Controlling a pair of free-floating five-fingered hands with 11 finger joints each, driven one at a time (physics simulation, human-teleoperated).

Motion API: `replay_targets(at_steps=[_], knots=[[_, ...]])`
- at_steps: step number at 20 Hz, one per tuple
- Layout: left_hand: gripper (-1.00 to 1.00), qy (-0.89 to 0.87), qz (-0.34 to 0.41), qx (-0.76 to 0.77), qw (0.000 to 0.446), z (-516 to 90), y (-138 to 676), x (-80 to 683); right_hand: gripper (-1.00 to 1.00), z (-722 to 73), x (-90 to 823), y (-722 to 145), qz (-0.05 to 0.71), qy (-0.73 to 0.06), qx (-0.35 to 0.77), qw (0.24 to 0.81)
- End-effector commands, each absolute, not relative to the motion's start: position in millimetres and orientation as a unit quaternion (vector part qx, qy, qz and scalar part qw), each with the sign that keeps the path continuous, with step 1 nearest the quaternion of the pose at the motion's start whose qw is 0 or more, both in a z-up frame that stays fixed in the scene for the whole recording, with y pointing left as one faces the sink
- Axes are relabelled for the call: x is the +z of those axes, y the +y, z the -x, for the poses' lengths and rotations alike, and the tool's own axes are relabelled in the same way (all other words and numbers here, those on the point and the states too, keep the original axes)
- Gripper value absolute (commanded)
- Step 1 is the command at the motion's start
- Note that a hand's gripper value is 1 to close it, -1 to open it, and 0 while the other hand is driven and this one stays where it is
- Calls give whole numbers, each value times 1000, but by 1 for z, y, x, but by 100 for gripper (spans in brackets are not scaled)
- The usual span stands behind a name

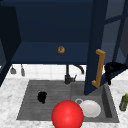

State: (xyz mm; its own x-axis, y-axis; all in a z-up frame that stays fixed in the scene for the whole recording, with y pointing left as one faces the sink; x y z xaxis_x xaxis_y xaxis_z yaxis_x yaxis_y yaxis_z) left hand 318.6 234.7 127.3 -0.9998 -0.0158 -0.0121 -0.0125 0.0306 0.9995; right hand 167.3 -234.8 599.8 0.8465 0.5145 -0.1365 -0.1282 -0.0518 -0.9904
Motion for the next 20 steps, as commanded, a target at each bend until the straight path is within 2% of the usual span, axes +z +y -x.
replay_targets(at_steps=[1,14,20], knots=[[0,-718,-10,-696,1,-319,235,127,-100,-194,585,-224,692,-122,222,676],[0,-718,-10,-696,1,-319,235,127,-100,-247,556,-189,760,-145,78,629],[0,-718,-10,-696,1,-319,235,127,-100,-275,547,-174,784,-132,37,606]])
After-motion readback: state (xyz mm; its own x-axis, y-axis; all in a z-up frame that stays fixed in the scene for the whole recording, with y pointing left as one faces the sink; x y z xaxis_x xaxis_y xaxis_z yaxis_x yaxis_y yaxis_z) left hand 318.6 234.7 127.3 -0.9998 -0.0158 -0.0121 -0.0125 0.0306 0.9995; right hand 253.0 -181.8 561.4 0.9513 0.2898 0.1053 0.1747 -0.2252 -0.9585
